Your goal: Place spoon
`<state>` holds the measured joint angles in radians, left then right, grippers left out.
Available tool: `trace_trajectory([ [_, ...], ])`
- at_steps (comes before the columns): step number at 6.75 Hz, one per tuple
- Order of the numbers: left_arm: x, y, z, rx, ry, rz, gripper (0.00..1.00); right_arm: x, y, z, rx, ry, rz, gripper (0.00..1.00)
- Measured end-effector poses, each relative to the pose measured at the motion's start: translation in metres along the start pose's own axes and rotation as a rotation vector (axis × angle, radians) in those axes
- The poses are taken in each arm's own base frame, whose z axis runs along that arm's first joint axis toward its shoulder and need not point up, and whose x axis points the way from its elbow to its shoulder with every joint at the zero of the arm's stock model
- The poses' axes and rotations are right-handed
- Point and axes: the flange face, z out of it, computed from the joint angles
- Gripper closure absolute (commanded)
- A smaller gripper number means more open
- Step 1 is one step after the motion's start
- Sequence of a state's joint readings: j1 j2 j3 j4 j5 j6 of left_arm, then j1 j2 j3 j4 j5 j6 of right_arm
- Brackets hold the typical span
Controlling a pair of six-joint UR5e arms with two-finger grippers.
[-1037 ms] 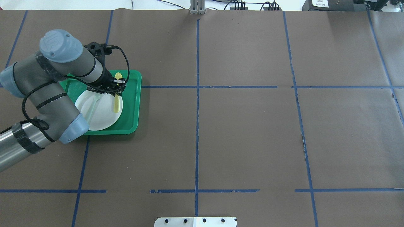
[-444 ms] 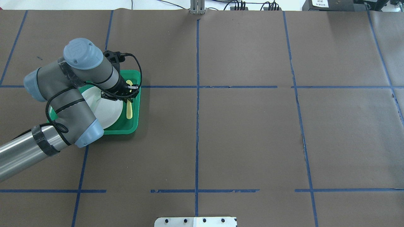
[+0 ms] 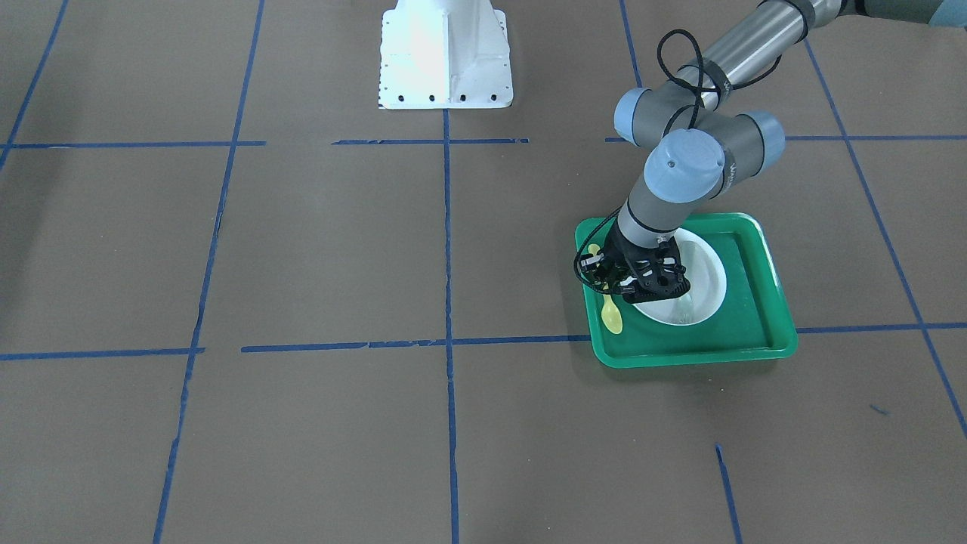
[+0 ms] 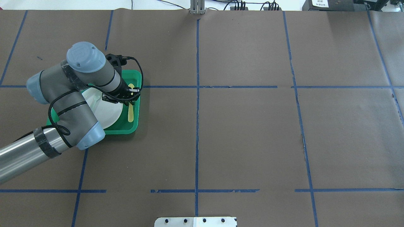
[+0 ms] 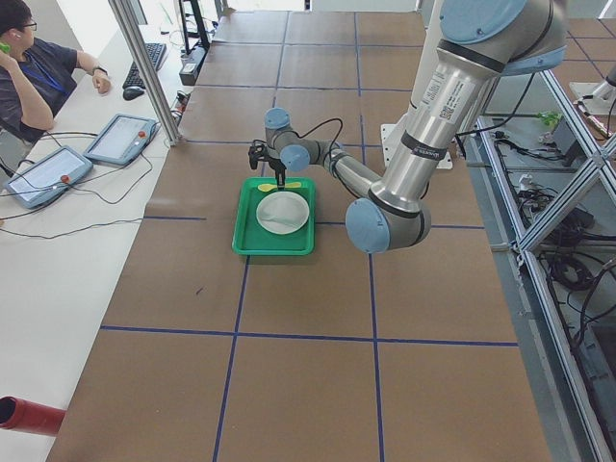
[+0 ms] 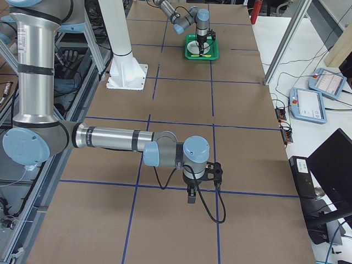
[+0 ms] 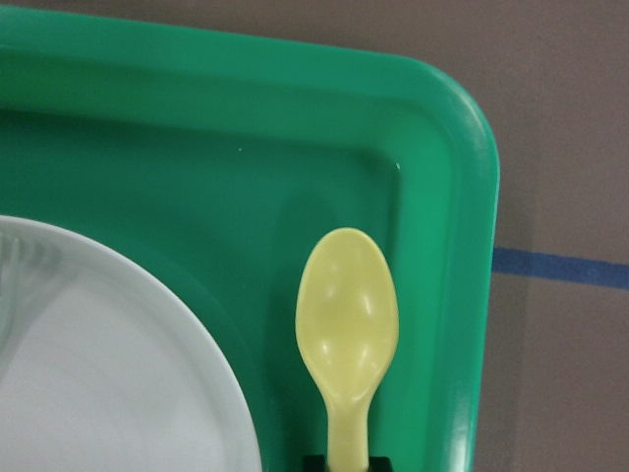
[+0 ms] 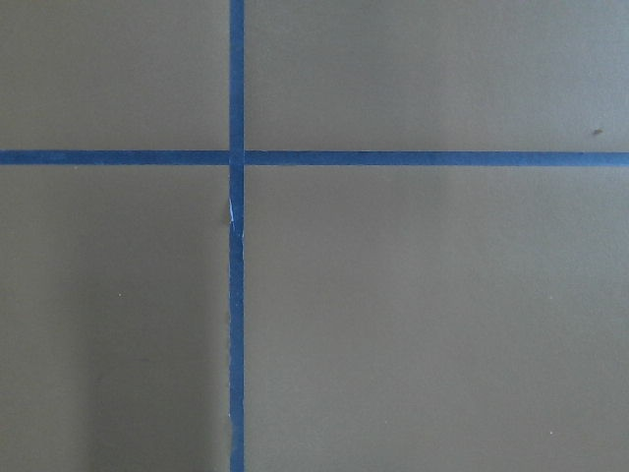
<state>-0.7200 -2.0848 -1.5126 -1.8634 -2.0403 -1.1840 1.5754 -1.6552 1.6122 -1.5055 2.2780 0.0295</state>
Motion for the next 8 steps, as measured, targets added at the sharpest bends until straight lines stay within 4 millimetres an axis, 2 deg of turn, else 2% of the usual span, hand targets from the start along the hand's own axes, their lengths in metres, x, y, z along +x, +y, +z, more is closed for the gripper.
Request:
trace_trajectory([
  [2, 0.001, 0.001, -0.001, 0.001, 0.002, 0.007, 0.52, 0.0, 0.0, 0.0, 0.0, 0.0, -0.001, 0.0],
  [4, 0.002, -0.001, -0.009, 0.011, 0.011, 0.01, 0.11, 0.0, 0.0, 0.0, 0.0, 0.0, -0.001, 0.0],
  [6, -0.005, -0.015, -0.051, 0.066, 0.05, 0.0, 0.0, 0.0, 0.0, 0.0, 0.0, 0.0, -0.001, 0.0],
  [7, -0.019, -0.025, -0.073, 0.099, 0.062, -0.008, 0.0, 0.0, 0.0, 0.0, 0.0, 0.0, 0.0, 0.0],
  [8, -0.042, -0.032, -0.092, 0.127, 0.065, -0.001, 0.0, 0.0, 0.0, 0.0, 0.0, 0.001, -0.001, 0.0],
])
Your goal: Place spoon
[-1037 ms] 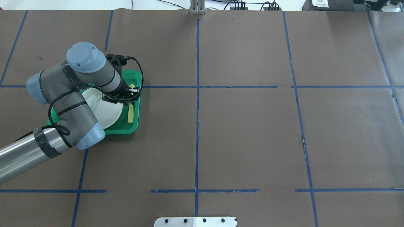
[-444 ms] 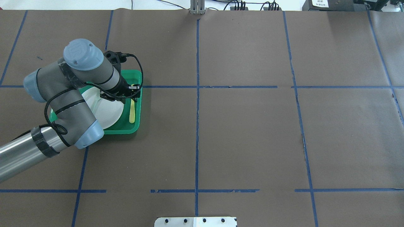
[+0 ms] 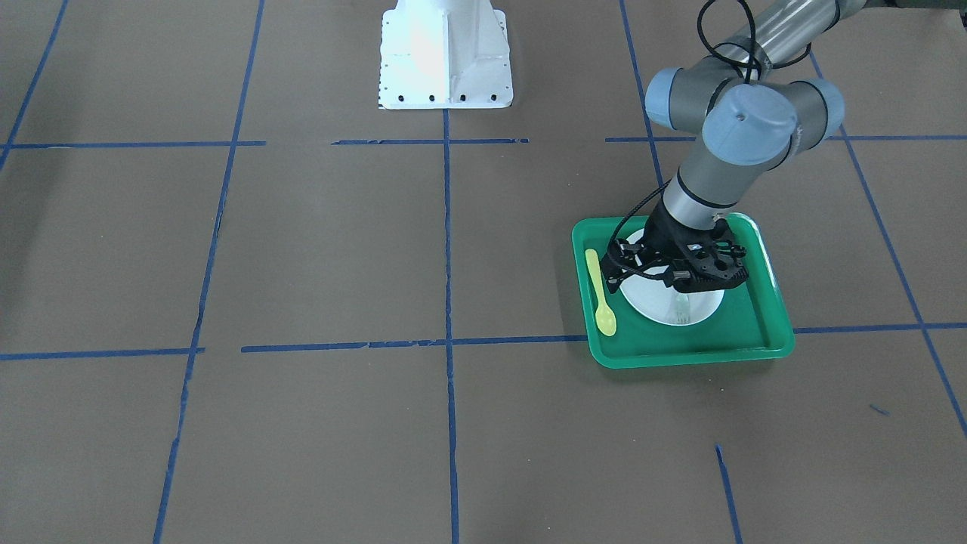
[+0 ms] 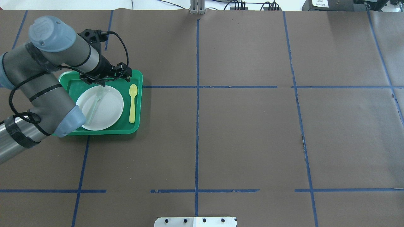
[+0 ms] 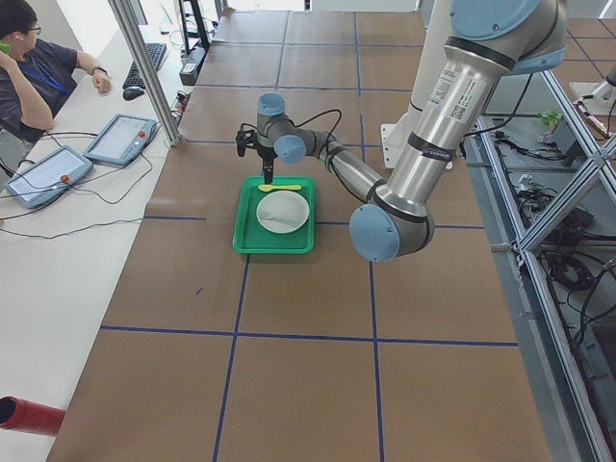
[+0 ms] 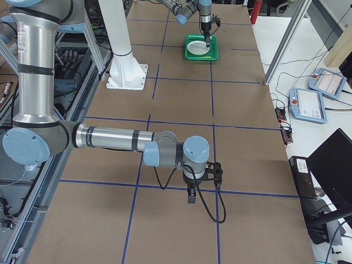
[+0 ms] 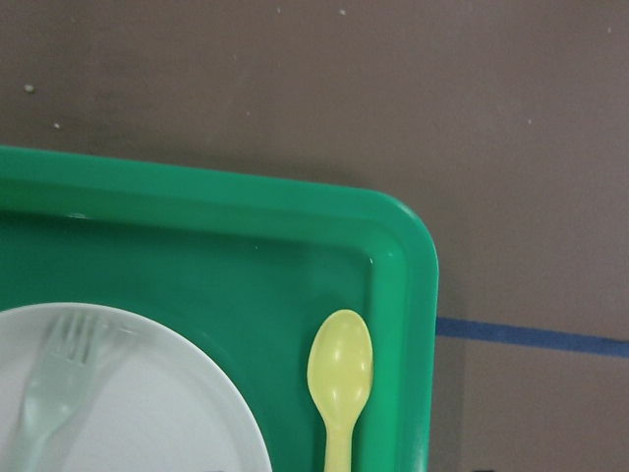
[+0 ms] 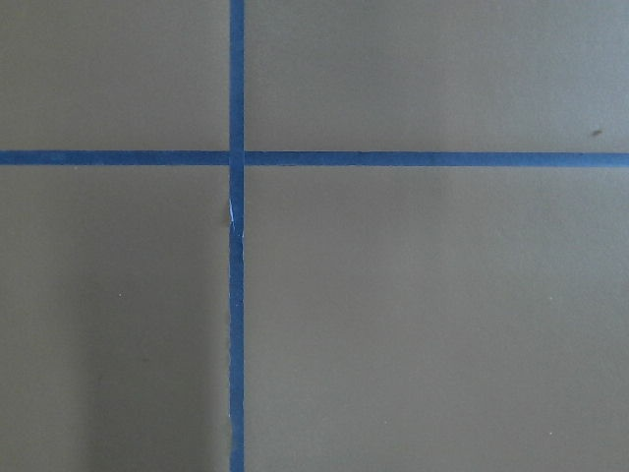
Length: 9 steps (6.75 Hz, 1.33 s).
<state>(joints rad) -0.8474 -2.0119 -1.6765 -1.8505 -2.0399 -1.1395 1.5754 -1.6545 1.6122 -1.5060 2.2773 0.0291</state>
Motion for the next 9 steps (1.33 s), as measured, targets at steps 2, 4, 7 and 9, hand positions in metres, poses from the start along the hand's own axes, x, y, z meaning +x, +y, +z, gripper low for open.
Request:
trace_trajectory([
  [2, -0.071, -0.019, -0.033, 0.033, -0.054, 0.106, 0.0, 0.0, 0.0, 0.0, 0.001, -0.001, -0.001, 0.0],
  [4, -0.167, -0.054, -0.076, -0.002, -0.143, 0.269, 0.0, 0.0, 0.0, 0.0, 0.0, -0.001, 0.0, 0.0],
  [7, -0.339, -0.068, -0.137, -0.115, -0.257, 0.41, 0.0, 0.0, 0.0, 0.0, 0.0, -0.001, 0.0, 0.0],
  [9, -0.45, -0.037, -0.17, -0.164, -0.232, 0.381, 0.0, 0.0, 0.0, 0.0, 0.0, -0.001, 0.0, 0.0],
])
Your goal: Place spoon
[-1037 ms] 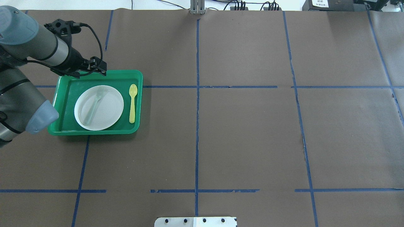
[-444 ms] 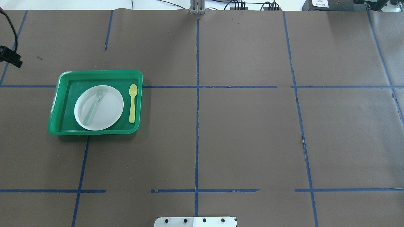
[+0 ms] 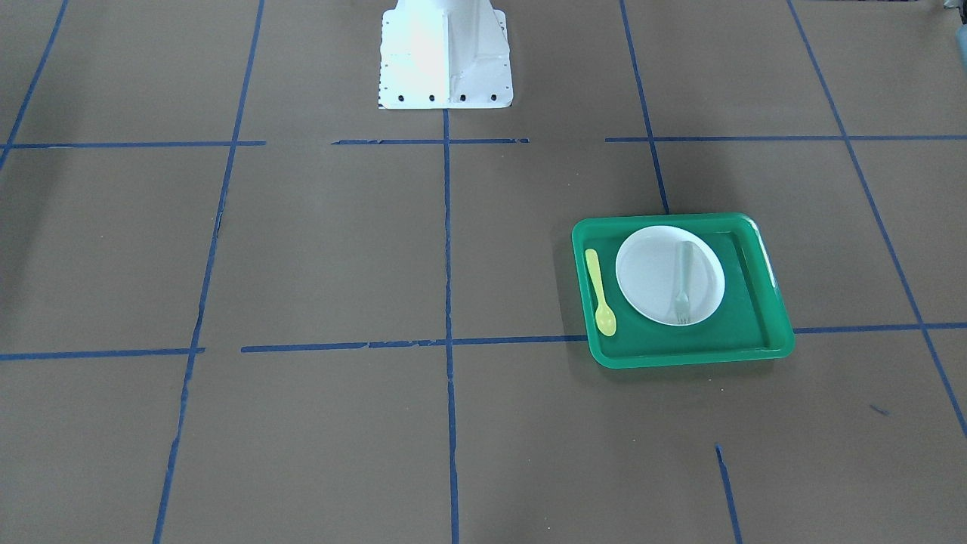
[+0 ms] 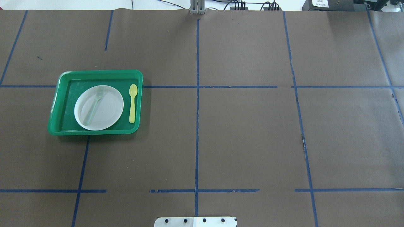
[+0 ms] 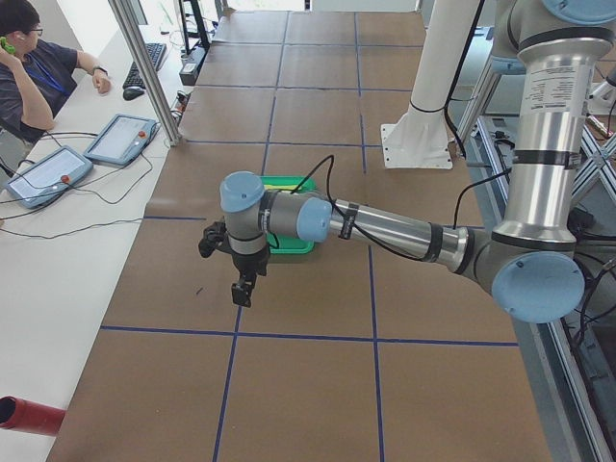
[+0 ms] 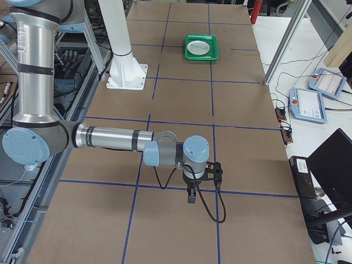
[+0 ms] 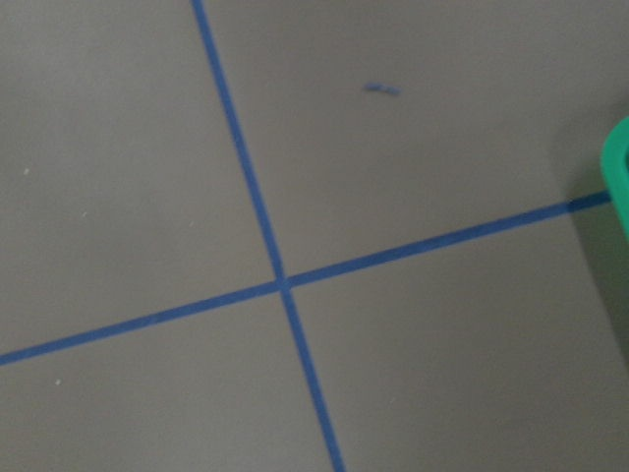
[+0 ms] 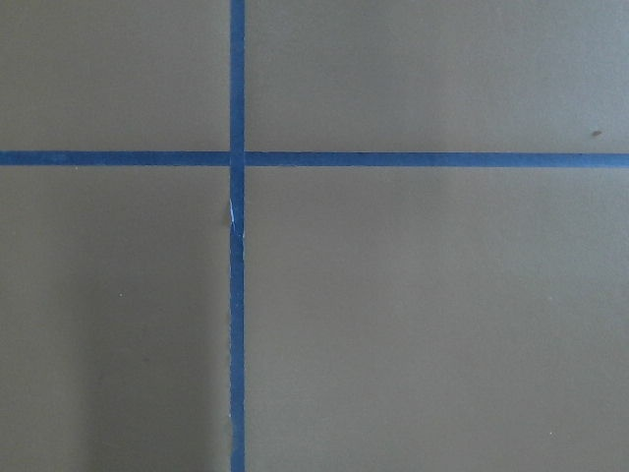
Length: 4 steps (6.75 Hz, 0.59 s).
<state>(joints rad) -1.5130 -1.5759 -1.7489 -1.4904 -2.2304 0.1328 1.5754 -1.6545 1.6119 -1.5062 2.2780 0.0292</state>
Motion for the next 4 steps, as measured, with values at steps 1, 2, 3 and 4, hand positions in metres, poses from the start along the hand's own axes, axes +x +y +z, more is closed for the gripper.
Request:
trace_trajectory([
  [1, -0.022, 0.027, 0.003, -0.011, 0.015, -0.033, 0.0, 0.0, 0.0, 0.0, -0.001, 0.0, 0.0, 0.0],
  [2, -0.033, 0.044, 0.009, -0.027, 0.024, -0.057, 0.0, 0.0, 0.0, 0.0, -0.001, 0.0, 0.001, 0.0],
  [3, -0.037, 0.055, 0.014, -0.043, 0.028, -0.074, 0.0, 0.0, 0.0, 0.0, 0.0, 0.0, 0.0, 0.0],
  [4, -0.039, 0.06, 0.017, -0.049, 0.03, -0.079, 0.0, 0.0, 0.0, 0.0, 0.001, 0.0, 0.0, 0.0],
])
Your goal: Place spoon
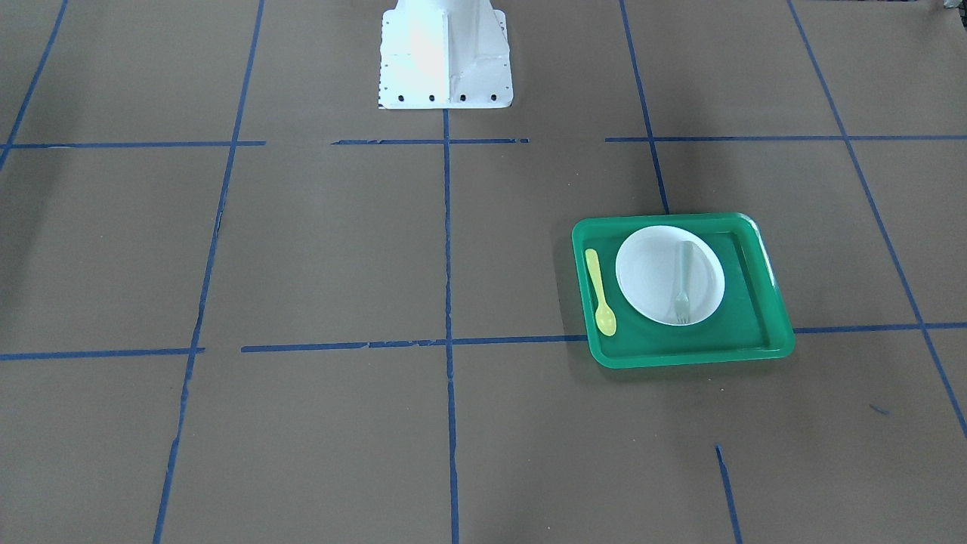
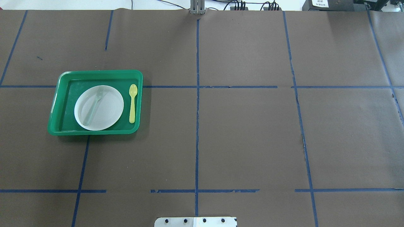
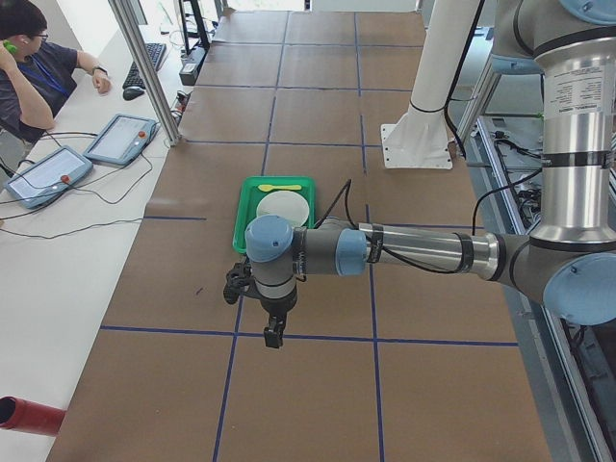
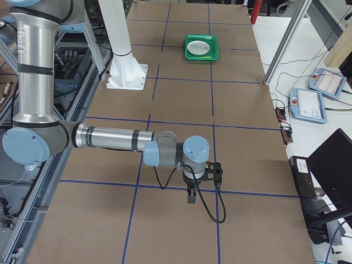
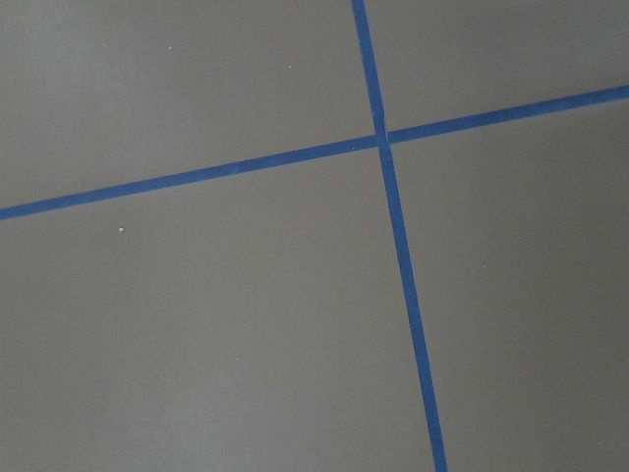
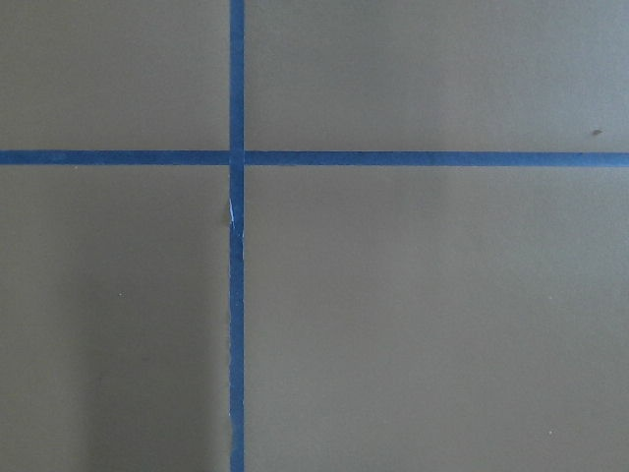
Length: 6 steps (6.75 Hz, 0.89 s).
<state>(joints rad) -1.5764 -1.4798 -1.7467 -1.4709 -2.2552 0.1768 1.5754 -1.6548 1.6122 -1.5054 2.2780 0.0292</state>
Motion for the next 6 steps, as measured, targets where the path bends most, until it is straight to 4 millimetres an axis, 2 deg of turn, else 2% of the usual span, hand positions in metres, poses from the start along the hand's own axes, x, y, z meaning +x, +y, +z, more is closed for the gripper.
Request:
trace_trajectory([
  [3, 0.0014, -0.0013, -0.0013, 0.006, 0.002, -0.001, 0.0, 0.0, 0.0, 0.0, 0.0, 0.0, 0.0, 0.0],
  [6, 0.0012, 0.0067, 0.0046, 0.002, 0.049, -0.01, 0.0, 0.0001, 0.0002, 0.0001, -0.001, 0.0, 0.001, 0.0],
])
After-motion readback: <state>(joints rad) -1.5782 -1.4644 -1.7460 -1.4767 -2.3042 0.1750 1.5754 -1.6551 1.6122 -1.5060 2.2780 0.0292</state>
